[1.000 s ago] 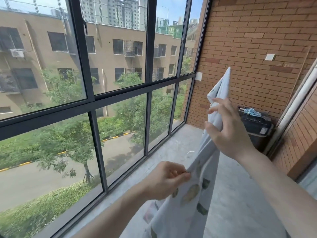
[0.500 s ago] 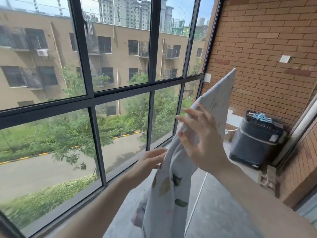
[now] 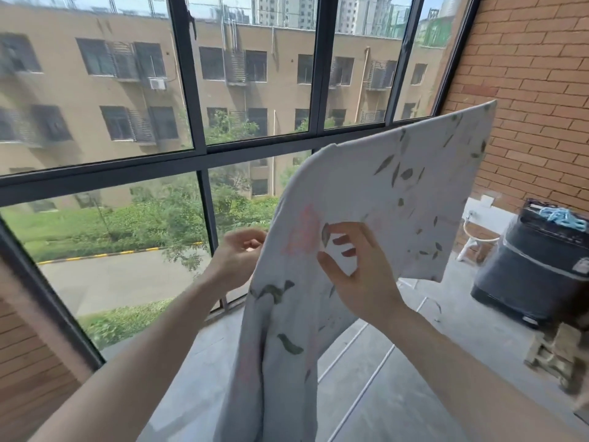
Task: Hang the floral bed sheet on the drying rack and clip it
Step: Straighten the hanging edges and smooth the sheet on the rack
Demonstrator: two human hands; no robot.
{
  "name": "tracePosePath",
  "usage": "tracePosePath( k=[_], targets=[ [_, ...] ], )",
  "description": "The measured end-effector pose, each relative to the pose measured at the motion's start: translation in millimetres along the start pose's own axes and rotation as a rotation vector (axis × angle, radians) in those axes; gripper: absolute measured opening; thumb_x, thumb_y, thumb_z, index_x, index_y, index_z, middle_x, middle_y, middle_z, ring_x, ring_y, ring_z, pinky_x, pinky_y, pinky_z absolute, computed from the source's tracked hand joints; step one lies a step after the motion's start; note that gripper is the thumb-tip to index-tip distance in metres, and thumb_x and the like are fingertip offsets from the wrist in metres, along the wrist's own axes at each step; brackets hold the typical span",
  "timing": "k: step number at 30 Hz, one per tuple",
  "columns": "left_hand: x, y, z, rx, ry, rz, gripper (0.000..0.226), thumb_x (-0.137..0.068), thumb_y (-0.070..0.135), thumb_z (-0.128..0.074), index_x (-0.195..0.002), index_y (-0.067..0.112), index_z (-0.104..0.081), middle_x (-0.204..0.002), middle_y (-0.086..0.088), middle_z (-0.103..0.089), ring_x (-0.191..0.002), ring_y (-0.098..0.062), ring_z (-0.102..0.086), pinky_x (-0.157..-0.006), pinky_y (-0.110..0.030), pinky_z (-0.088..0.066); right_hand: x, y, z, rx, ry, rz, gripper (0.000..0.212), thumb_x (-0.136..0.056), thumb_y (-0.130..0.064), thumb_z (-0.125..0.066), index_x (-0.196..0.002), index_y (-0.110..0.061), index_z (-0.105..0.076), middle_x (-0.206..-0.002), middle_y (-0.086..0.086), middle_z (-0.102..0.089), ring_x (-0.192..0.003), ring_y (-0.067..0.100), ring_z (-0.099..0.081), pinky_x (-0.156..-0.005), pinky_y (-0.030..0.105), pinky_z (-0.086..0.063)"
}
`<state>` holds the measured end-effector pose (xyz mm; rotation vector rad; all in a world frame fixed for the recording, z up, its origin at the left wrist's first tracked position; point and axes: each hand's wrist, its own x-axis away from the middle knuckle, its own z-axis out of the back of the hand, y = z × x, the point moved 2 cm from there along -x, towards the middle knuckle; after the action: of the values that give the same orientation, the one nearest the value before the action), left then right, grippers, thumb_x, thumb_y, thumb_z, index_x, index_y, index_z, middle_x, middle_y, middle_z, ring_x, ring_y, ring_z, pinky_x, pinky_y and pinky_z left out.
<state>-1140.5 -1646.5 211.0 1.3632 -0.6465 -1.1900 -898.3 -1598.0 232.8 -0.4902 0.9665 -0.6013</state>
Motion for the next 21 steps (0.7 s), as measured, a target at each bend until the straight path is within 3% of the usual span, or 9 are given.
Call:
tracePosePath(
  k=[2, 5, 8, 10, 13, 16, 19, 21],
  targets=[
    [2, 2, -7, -0.074, 0.000, 0.027, 0.014, -0.089, 0.007, -0.076, -0.094, 0.019, -0.083, -0.094, -0.018, -0.077, -0.080, -0.027, -0.064, -0.071, -0.056, -0.059, 11, 10, -5, -0.037, -0.078, -0.056, 0.035, -0.095, -0.030, -0.072, -0.128, -0.032, -0.058, -0.125, -0.016, -0.054, -0.111, 0.009, -0.059, -0.088, 0.029, -0.053],
    [8, 11, 0, -0.133, 0.070, 0.049, 0.007, -0.094, 0.017, -0.075, -0.091, 0.019, -0.081, -0.082, -0.003, -0.076, -0.074, -0.015, -0.065, -0.066, -0.034, -0.053, 22, 21, -9, -0.083, -0.164, -0.107, 0.037, -0.096, -0.035, -0.070, -0.130, -0.035, -0.056, -0.123, -0.019, -0.057, -0.109, 0.009, -0.060, -0.089, 0.031, -0.054],
    [43, 22, 5, -0.232, 0.310, -0.019, 0.006, -0.095, 0.021, -0.073, -0.100, 0.025, -0.073, -0.096, 0.010, -0.072, -0.083, -0.004, -0.066, -0.064, -0.018, -0.050, 30, 30, -10, -0.150, -0.195, -0.176, 0.037, -0.095, -0.035, -0.072, -0.129, -0.036, -0.057, -0.116, -0.019, -0.063, -0.102, 0.011, -0.063, -0.086, 0.031, -0.055],
    [82, 19, -5, -0.225, 0.445, -0.088, 0.015, -0.093, 0.009, -0.072, -0.098, 0.021, -0.065, -0.091, 0.008, -0.066, -0.080, -0.010, -0.063, -0.060, -0.020, -0.049, 38, 37, -15, -0.159, -0.182, -0.231, 0.039, -0.092, -0.038, -0.076, -0.126, -0.038, -0.058, -0.111, -0.018, -0.065, -0.095, 0.012, -0.066, -0.081, 0.031, -0.057],
    [133, -15, -31, -0.322, 0.288, -0.081, 0.018, -0.089, 0.015, -0.076, -0.092, 0.024, -0.060, -0.087, 0.007, -0.063, -0.080, -0.018, -0.062, -0.061, -0.027, -0.047, 47, 49, -24, -0.135, -0.147, -0.336, 0.042, -0.083, -0.050, -0.081, -0.119, -0.042, -0.060, -0.097, -0.013, -0.068, -0.081, 0.014, -0.069, -0.073, 0.032, -0.060],
    [159, -55, -51, -0.434, 0.111, 0.062, 0.023, -0.080, 0.034, -0.078, -0.091, 0.031, -0.059, -0.090, 0.012, -0.065, -0.083, -0.013, -0.064, -0.061, -0.023, -0.048, 48, 58, -32, -0.080, -0.171, -0.361, 0.029, -0.082, -0.051, -0.080, -0.106, -0.041, -0.067, -0.083, -0.012, -0.070, -0.072, 0.013, -0.069, -0.072, 0.035, -0.060],
    [162, -79, -61, -0.494, 0.122, 0.212, 0.028, -0.079, 0.053, -0.075, -0.082, 0.030, -0.059, -0.081, 0.019, -0.068, -0.074, -0.005, -0.067, -0.060, -0.027, -0.053, 51, 63, -42, -0.049, -0.154, -0.311, 0.003, -0.088, -0.031, -0.078, -0.087, -0.031, -0.075, -0.078, -0.013, -0.073, -0.071, 0.014, -0.068, -0.074, 0.038, -0.058],
    [165, -92, -62, -0.600, 0.154, 0.299, 0.034, -0.079, 0.062, -0.071, -0.079, 0.031, -0.059, -0.080, 0.025, -0.068, -0.071, 0.001, -0.065, -0.058, -0.028, -0.053, 61, 66, -50, -0.040, -0.187, -0.309, 0.006, -0.089, -0.028, -0.075, -0.083, -0.030, -0.076, -0.078, -0.016, -0.073, -0.071, 0.012, -0.067, -0.073, 0.039, -0.058]
  ],
)
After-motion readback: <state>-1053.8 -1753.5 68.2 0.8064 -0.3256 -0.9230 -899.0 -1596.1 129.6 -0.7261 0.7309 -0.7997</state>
